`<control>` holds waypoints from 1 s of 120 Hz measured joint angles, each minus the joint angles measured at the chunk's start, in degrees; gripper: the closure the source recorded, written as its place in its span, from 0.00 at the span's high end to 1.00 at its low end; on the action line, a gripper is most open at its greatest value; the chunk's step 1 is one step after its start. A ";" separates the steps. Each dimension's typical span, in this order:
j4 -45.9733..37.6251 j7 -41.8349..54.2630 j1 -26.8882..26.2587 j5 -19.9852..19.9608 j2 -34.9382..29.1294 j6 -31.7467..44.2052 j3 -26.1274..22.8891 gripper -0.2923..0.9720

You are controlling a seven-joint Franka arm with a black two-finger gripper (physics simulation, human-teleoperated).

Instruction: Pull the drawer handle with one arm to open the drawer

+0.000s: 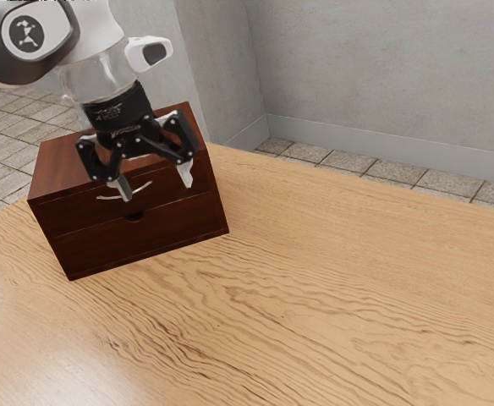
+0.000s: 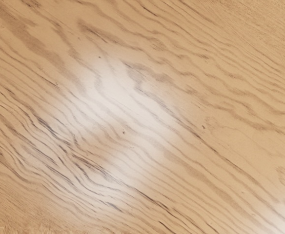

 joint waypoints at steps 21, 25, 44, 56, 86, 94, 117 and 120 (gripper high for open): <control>1.53 -23.05 0.00 -0.38 0.47 -0.17 1.02 0.74; 1.81 -26.73 0.04 -0.13 0.38 -0.19 1.83 0.74; 3.72 -41.57 1.53 0.91 0.67 -0.16 4.05 0.74; 3.79 -49.23 1.24 1.04 0.85 0.61 4.74 0.74; -2.89 -63.99 4.50 1.66 -2.33 5.38 5.79 0.73; -4.39 -67.75 4.84 2.37 -3.05 6.33 5.79 0.73; -5.22 -77.53 5.07 4.65 -2.95 6.93 5.54 0.73; -5.26 -78.72 5.02 5.03 -2.95 6.83 5.55 0.73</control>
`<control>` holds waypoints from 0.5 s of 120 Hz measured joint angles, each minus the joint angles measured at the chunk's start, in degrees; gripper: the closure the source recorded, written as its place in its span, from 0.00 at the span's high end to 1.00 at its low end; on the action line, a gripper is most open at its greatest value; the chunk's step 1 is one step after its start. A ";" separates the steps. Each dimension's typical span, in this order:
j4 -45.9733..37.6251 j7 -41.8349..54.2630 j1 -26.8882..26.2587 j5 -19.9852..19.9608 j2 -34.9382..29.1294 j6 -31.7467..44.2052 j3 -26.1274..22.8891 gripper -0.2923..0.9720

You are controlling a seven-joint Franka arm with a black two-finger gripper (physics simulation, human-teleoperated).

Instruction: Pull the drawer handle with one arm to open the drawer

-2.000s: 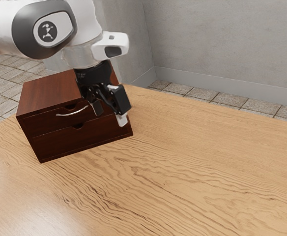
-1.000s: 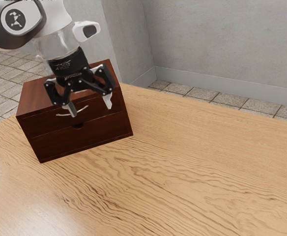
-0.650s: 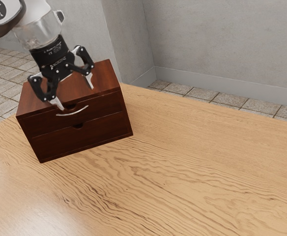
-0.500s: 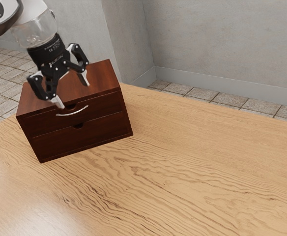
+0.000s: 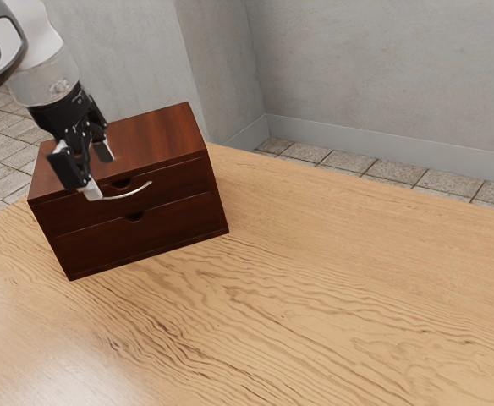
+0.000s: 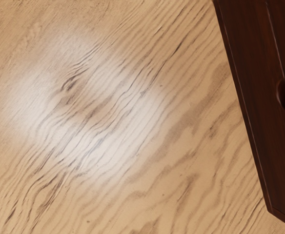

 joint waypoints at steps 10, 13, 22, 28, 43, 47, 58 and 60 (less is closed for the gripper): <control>-0.97 -3.69 0.18 0.83 -0.10 -0.17 0.05 0.73; -1.23 -4.76 0.20 0.98 -0.09 -0.16 0.07 0.73; -1.64 -7.81 0.25 1.42 0.08 0.15 0.09 0.73; -1.66 -9.64 0.23 1.78 0.43 0.90 0.06 0.73; -1.88 -13.50 0.42 3.42 1.86 2.55 0.07 0.72; -2.56 -14.39 0.71 3.72 2.02 2.99 0.10 0.72; -4.42 -16.69 1.88 4.19 2.17 4.03 0.19 0.72; -4.60 -17.07 2.02 4.24 2.18 4.17 0.19 0.72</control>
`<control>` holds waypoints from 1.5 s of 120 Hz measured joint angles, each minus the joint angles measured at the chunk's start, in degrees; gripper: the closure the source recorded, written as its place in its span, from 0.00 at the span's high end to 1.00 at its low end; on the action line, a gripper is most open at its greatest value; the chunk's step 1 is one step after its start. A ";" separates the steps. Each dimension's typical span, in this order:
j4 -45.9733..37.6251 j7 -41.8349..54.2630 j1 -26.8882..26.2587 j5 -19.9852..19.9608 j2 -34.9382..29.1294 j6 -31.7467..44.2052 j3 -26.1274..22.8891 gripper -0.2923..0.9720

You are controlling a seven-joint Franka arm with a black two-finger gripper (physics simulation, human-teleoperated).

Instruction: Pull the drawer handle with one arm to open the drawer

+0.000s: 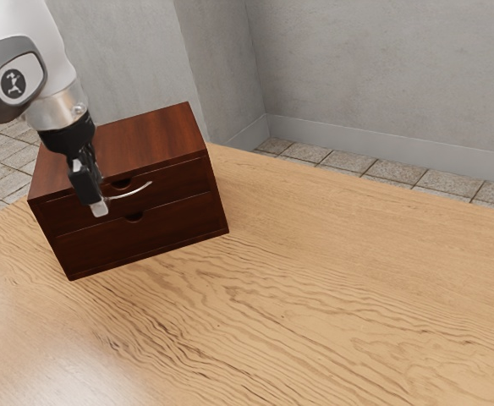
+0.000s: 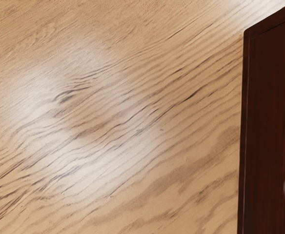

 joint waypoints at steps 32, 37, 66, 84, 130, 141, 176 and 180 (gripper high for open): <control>-1.80 -4.94 -0.62 1.41 -0.17 2.13 -0.52 0.69; -3.08 -5.56 -0.82 2.36 -0.63 3.05 -0.84 0.69; -5.73 -9.19 -1.01 6.68 -1.25 7.11 -1.64 0.67; -5.57 -10.84 -0.15 8.25 -0.59 8.87 -1.54 0.67; -2.20 -13.24 1.83 11.01 4.39 13.15 -1.04 0.67; -1.83 -13.55 2.29 11.30 5.19 13.56 -1.07 0.67; -1.81 -13.58 4.10 11.78 5.91 14.15 -1.89 0.65; -1.86 -13.58 4.27 11.78 5.93 14.17 -1.98 0.64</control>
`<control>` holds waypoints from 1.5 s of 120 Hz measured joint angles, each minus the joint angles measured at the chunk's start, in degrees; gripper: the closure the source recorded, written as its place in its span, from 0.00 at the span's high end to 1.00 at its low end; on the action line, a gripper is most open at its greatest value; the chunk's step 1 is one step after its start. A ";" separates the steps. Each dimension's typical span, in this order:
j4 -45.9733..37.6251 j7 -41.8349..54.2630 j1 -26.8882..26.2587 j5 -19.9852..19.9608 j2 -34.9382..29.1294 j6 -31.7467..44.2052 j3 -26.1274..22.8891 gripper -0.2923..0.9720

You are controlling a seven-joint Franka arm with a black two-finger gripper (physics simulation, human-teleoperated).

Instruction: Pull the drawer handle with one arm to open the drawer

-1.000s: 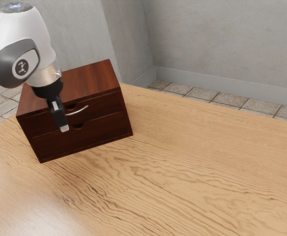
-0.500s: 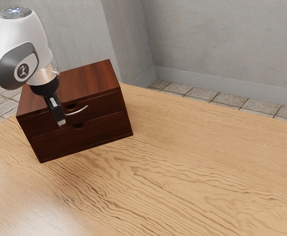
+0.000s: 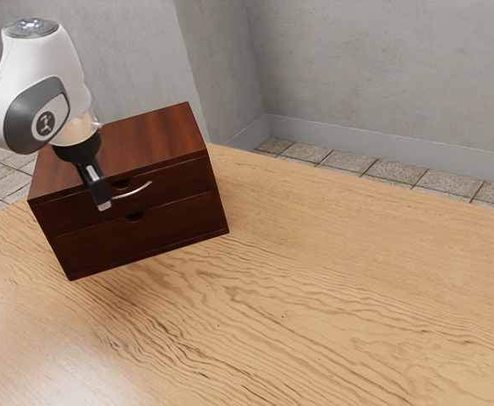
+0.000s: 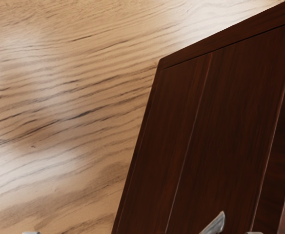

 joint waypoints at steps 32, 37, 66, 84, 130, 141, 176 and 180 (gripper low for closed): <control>-0.06 0.01 1.74 0.16 0.15 0.16 -1.60 0.59; -0.04 0.02 1.73 0.29 0.24 0.17 -1.65 0.59; 1.39 0.03 0.87 0.57 1.95 0.40 -1.68 0.59; 1.74 0.01 -2.12 0.59 2.18 0.46 -1.68 0.60; 1.40 -0.40 -11.10 -0.22 1.58 -0.06 -0.65 0.61; 1.46 -0.47 -11.66 -0.29 1.46 -0.14 -0.30 0.62; 1.36 -0.64 -8.69 -0.34 1.63 -0.20 -0.21 0.62; 1.36 -0.66 -8.04 -0.34 1.70 -0.19 -0.23 0.62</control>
